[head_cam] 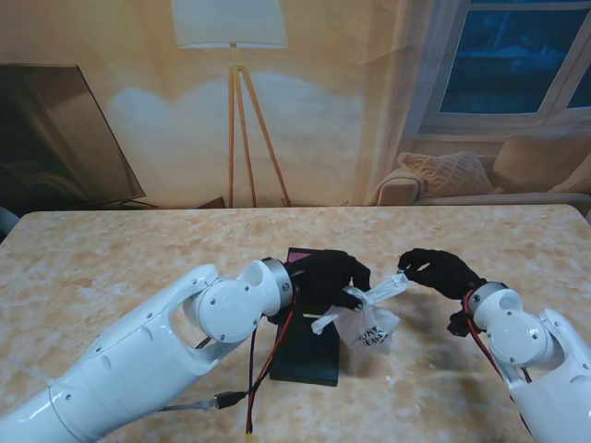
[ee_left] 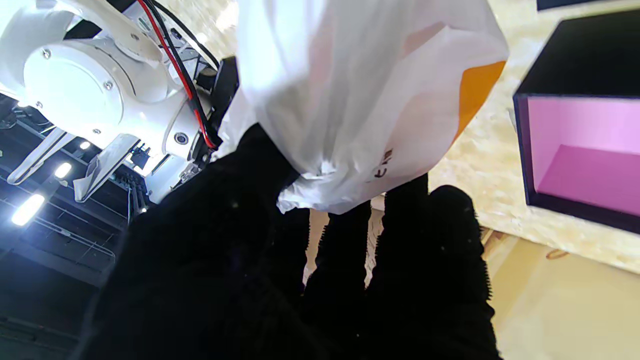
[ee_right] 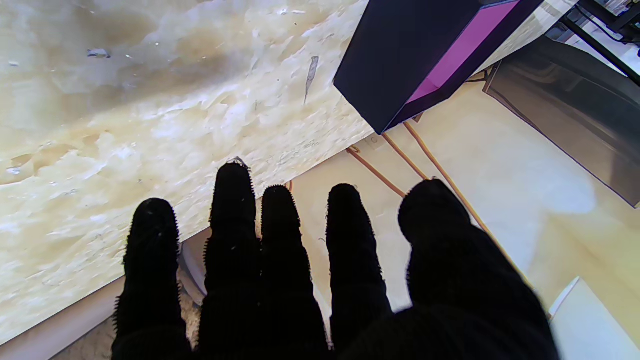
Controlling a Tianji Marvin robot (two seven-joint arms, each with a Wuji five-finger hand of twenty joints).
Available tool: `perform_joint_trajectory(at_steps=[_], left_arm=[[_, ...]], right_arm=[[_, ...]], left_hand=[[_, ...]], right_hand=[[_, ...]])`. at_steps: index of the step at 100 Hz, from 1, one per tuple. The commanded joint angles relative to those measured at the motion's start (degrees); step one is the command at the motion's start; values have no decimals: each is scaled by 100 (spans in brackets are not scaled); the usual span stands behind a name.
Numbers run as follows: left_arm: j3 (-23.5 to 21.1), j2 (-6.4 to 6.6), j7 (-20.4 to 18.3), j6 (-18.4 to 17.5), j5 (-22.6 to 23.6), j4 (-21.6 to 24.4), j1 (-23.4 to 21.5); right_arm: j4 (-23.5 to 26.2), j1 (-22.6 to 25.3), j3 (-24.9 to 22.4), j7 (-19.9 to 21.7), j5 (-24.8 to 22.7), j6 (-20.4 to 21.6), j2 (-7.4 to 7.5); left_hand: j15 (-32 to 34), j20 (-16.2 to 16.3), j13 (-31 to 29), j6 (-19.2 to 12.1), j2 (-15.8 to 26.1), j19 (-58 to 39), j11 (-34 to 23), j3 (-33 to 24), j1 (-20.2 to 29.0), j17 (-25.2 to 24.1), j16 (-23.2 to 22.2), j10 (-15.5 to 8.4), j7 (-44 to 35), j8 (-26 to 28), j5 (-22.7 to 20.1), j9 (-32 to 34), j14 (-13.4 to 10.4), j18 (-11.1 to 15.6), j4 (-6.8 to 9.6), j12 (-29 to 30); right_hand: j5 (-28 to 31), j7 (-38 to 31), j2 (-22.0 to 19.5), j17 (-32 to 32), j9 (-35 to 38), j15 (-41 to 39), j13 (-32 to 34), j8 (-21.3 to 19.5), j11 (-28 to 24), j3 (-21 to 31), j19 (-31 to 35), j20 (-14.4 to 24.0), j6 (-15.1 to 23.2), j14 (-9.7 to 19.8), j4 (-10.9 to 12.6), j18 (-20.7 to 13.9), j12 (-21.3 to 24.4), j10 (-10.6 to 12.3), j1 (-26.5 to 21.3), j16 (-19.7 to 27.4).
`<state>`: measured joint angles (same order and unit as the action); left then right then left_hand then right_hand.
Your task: Pack mini donuts into a plastic bag, tie the opening and put the bag into the gift box
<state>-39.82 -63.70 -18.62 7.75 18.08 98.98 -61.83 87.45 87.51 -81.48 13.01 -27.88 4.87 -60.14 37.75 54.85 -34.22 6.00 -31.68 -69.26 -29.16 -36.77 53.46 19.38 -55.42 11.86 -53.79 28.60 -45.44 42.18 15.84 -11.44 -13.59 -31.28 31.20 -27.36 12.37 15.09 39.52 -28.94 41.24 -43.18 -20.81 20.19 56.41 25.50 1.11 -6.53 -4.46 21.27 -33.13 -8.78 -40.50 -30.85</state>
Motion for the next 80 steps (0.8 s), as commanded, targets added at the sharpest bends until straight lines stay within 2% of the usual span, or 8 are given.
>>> perform_joint_trajectory(at_steps=[1,23,45,80], left_arm=[[-84,21,-87,16,135,85,168],[-162,11,-155,182,295,-56,493],[-173,11,-246,237,476,-500,835],[-211,-143,127,261,423,-1348,1109]], right_arm=[[-19,53,88,15,-42,76,-96],[-105,54,370,-278,-13,101,-157],[-380,-139,661,-426,158,-12,-212],[-456,-294,812,-194,308,29,-182]], left_hand=[[94,-119,-35,14,24,-79,-87,-130,128,7,87,-36,-255,133,-223,99,83,188,18,66],[94,-178,23,38,51,-42,-110,-126,141,-51,87,-42,-254,159,-187,47,76,203,32,54],[69,-261,76,54,83,53,-130,-93,155,-103,104,-54,-275,193,-140,-9,46,208,47,41],[77,-321,151,79,129,102,-174,-39,196,-160,101,-79,-292,183,-93,-81,14,288,75,20]], right_hand=[[28,-68,-51,4,82,-80,104,86,-57,-123,113,72,121,67,-27,78,-59,108,-171,-135],[21,-104,-55,15,93,-83,114,133,-71,-140,122,62,133,85,-18,78,-59,122,-167,-128],[51,-152,-17,42,124,-106,147,159,-81,-134,144,60,125,55,-27,97,-60,95,-192,-134],[35,-182,-27,35,123,-91,134,199,-68,-116,139,43,149,82,-36,78,-55,118,-155,-124]])
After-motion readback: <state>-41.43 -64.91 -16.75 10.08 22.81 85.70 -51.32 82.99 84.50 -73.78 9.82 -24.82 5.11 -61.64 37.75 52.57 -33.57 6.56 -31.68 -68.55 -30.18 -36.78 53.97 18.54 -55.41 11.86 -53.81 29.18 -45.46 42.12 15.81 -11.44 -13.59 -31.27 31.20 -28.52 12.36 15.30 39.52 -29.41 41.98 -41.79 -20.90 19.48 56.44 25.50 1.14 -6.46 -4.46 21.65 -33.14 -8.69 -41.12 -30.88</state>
